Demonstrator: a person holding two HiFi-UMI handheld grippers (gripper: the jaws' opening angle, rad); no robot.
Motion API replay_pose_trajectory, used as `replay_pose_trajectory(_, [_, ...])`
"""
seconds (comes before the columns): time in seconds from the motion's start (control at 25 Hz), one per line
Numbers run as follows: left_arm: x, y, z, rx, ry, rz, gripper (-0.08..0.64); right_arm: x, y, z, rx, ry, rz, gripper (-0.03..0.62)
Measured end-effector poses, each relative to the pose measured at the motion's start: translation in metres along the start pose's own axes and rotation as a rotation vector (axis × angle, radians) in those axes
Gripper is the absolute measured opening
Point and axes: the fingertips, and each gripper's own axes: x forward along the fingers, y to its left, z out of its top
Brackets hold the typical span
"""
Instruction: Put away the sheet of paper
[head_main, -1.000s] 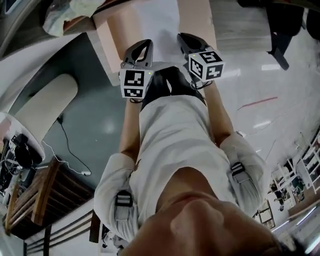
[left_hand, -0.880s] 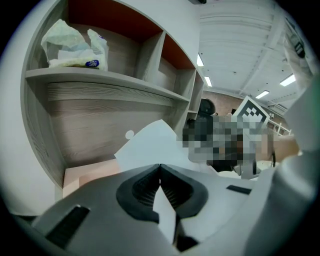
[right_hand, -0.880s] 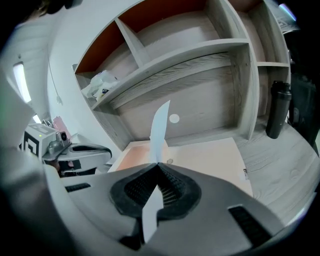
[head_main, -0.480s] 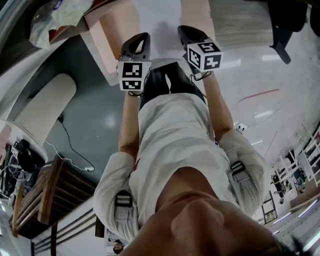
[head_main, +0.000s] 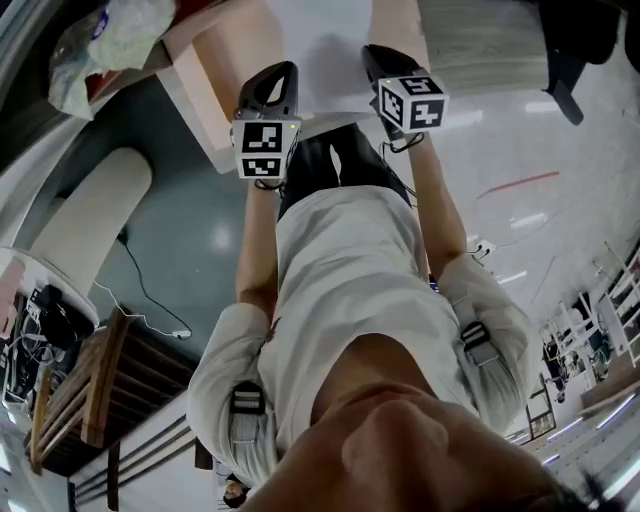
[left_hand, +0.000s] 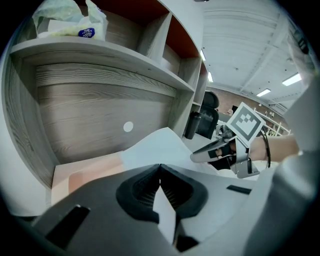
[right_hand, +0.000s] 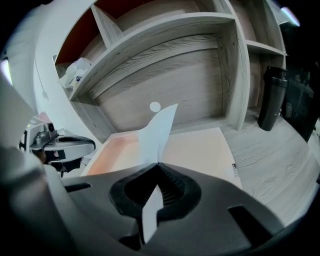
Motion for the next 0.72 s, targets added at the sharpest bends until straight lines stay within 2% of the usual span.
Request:
replay_pose_trajectory(0.48, [0.006,0.002,-0.005,-0.012,0.013,0.007,0.021,0.019,-0.034,-0.012,0.012,0.038,-0.037,0.021])
replay_pose_trajectory(0.72, [0.008,0.003,-0.010,-0.023,0.023,0.017,0.021,0.027,-0.038,-0.020,-0.018,0.074,-0.028,0.021])
